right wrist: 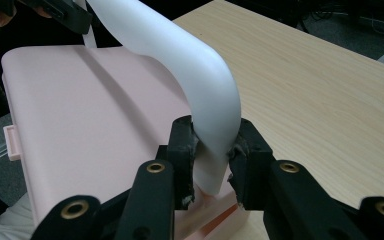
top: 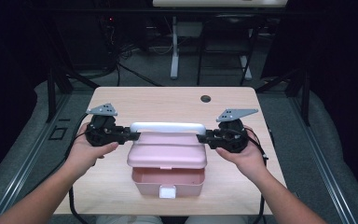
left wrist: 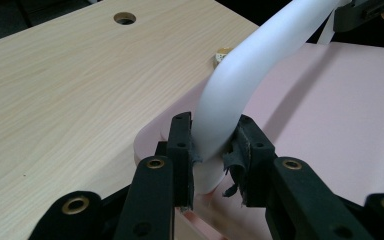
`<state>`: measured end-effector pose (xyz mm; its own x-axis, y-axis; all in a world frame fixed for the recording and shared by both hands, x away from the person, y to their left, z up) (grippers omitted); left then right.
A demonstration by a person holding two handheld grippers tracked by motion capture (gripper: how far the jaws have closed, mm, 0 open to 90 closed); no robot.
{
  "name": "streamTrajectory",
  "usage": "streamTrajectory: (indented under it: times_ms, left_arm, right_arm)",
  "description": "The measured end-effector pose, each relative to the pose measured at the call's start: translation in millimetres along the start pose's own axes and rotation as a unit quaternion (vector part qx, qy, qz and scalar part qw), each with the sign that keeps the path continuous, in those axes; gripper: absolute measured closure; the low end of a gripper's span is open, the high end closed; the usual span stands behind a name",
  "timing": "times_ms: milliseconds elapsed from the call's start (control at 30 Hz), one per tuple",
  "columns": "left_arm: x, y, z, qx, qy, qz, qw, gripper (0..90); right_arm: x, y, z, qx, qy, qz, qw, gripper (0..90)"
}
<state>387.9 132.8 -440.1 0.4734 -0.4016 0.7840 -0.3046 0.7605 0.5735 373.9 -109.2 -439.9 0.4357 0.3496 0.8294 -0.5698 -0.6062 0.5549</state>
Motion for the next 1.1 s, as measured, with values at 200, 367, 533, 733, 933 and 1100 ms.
streamTrajectory:
  times_ms: [200,367,533,733,933,1100]
  left_arm:
    - [4.7,1.1,-0.4,0.001,0.0,0.0,1.0,72.2]
    - [8.7,2.9,-1.3,0.001,0.002,-0.001,1.0,71.6]
    - [14.3,5.9,-6.0,0.006,0.006,0.004,1.0,70.9]
    - [16.4,3.1,-11.1,0.011,-0.001,-0.003,0.9999,71.0]
    - [17.5,2.4,-13.2,0.008,0.0,0.0,1.0,71.1]
    - [18.6,2.7,-15.0,0.011,0.003,0.001,0.9999,71.0]
  right_arm:
    - [4.2,1.3,2.3,0.002,-0.005,-0.002,1.0,72.6]
    - [6.5,1.2,4.2,0.003,-0.012,-0.003,0.9999,72.5]
    - [9.9,-0.6,5.8,0.001,-0.01,-0.004,0.9999,72.0]
    - [12.8,-6.0,11.6,-0.005,-0.013,-0.006,0.9999,71.5]
    - [14.3,-8.6,14.6,-0.005,-0.013,-0.005,0.9999,71.4]
    - [16.2,-9.6,15.6,-0.003,-0.015,-0.004,0.9999,70.8]
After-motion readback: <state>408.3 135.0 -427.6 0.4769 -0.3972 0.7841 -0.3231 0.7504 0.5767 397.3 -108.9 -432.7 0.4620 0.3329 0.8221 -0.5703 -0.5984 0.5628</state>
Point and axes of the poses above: each handheld gripper's, and its own axes: y roughly backward along the jaws, x roughly out of its top, z roughly to its right, the point moved 9 cm from there along -y, roughly forward along the jaws, and after that the axes turned 6 degrees about -x, right-handed, at the moved point
